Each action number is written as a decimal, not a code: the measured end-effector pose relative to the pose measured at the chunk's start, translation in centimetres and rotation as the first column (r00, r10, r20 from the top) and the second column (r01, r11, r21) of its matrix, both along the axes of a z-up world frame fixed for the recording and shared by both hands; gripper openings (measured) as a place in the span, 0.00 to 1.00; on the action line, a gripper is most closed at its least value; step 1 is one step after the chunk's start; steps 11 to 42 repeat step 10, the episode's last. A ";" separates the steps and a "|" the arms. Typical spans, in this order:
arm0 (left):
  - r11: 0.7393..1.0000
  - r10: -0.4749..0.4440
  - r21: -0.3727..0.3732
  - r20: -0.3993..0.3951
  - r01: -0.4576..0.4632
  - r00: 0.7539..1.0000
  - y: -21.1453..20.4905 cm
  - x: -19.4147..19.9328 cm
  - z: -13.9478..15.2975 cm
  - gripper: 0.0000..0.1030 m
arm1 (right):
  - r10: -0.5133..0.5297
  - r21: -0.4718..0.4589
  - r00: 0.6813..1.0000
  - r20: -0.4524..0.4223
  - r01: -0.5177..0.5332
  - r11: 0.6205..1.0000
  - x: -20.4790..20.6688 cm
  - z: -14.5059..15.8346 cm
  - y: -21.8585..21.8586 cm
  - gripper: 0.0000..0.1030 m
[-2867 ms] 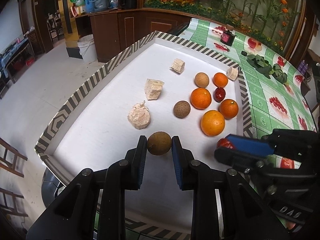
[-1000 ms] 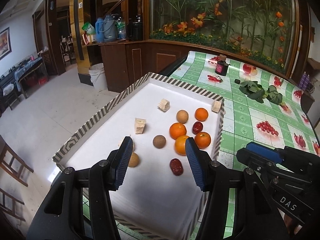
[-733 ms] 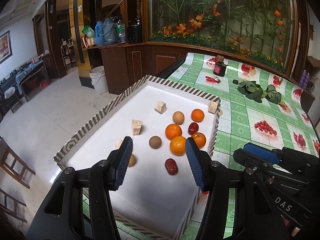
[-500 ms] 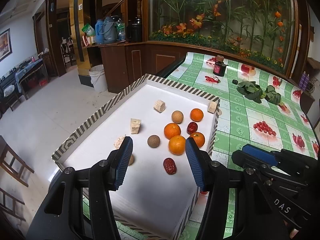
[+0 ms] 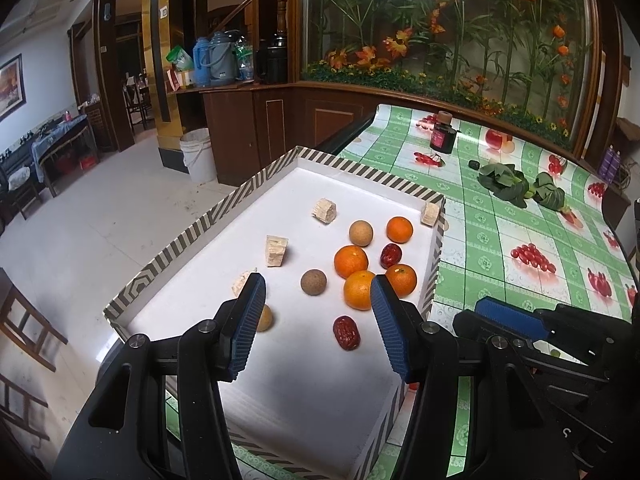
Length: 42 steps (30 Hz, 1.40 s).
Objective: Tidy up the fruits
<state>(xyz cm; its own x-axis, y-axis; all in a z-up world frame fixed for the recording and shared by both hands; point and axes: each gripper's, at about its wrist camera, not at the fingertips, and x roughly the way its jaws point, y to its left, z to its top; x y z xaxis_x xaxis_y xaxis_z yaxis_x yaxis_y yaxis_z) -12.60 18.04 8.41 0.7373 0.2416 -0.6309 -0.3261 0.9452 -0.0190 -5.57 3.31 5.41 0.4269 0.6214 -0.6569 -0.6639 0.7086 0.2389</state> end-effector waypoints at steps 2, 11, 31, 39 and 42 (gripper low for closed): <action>1.000 0.003 0.010 0.010 -0.003 1.000 0.0 -0.1 0.1 0.53 | 0.001 0.002 1.000 -0.004 -0.001 1.000 0.0 -0.1 0.0 0.21; 0.998 -0.052 0.031 0.007 0.052 0.999 -2.3 0.7 0.6 0.53 | -0.065 0.026 0.998 -0.021 0.066 0.998 1.1 0.4 -2.9 0.21; 0.998 -0.052 0.031 0.007 0.052 0.999 -2.3 0.7 0.6 0.53 | -0.065 0.026 0.998 -0.021 0.066 0.998 1.1 0.4 -2.9 0.21; 0.998 -0.052 0.031 0.007 0.052 0.999 -2.3 0.7 0.6 0.53 | -0.065 0.026 0.998 -0.021 0.066 0.998 1.1 0.4 -2.9 0.21; 0.998 -0.052 0.031 0.007 0.052 0.999 -2.3 0.7 0.6 0.53 | -0.065 0.026 0.998 -0.021 0.066 0.998 1.1 0.4 -2.9 0.21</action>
